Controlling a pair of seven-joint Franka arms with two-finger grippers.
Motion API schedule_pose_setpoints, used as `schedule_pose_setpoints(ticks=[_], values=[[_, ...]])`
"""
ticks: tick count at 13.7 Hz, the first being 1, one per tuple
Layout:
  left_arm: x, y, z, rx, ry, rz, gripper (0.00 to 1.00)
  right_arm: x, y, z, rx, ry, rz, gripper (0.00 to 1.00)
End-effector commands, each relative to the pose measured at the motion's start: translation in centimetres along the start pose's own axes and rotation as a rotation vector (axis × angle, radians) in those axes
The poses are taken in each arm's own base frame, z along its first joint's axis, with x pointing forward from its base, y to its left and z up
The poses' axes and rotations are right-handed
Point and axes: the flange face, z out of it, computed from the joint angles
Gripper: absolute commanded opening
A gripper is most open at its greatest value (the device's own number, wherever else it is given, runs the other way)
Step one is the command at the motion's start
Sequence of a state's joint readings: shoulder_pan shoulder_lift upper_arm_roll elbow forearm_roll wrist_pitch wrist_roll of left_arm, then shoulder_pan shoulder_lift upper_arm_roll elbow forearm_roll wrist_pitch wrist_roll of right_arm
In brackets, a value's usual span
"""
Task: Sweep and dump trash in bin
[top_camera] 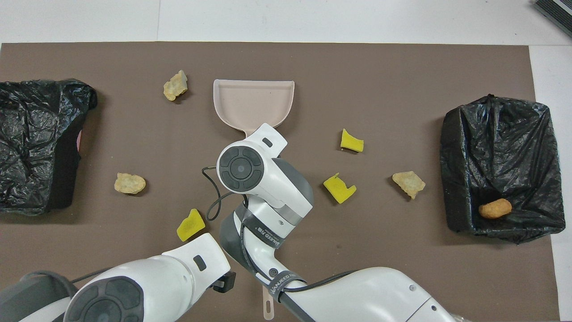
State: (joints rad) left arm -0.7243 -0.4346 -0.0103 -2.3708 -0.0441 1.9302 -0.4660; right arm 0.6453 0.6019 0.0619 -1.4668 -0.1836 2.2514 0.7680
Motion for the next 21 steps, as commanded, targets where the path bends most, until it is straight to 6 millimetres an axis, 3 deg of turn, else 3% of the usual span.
schedule_pose_setpoints(ticks=[1,3,5,7,8,10,12,18,21], values=[[-1.1,0.5,0.9,-0.018,0.012,-0.013,1.0,1.1,0.1,-0.1,0.008,0.045,0.027,0.31],[-1.5,1.5,2.1,-0.028,0.029,-0.042,1.0,1.3,0.3,-0.2,0.009,0.049,0.03,0.29],[-1.9,3.2,3.9,-0.023,0.021,-0.044,1.0,1.3,0.3,-0.2,0.01,0.05,0.026,0.0],[-2.4,5.3,6.5,-0.02,0.017,-0.065,1.0,1.5,0.4,-1.4,0.019,0.057,0.023,0.0],[-2.4,5.9,7.5,-0.018,0.015,-0.08,1.0,2.5,1.5,-3.4,0.033,0.074,0.044,0.0],[-2.5,5.9,7.5,-0.018,0.015,-0.081,1.0,3.5,3.1,-5.1,0.029,0.081,0.047,0.0],[-2.4,6.0,7.6,-0.019,0.017,-0.085,1.0,4.4,4.9,-5.5,0.024,0.084,-0.069,0.0],[-2.7,10.2,13.5,-0.002,0.003,-0.147,1.0,5.7,9.8,-7.5,0.05,0.002,-0.273,0.0],[-3.1,10.9,14.4,0.004,-0.002,-0.14,0.98,5.6,11.8,-8.5,0.038,-0.07,-0.391,0.0]])
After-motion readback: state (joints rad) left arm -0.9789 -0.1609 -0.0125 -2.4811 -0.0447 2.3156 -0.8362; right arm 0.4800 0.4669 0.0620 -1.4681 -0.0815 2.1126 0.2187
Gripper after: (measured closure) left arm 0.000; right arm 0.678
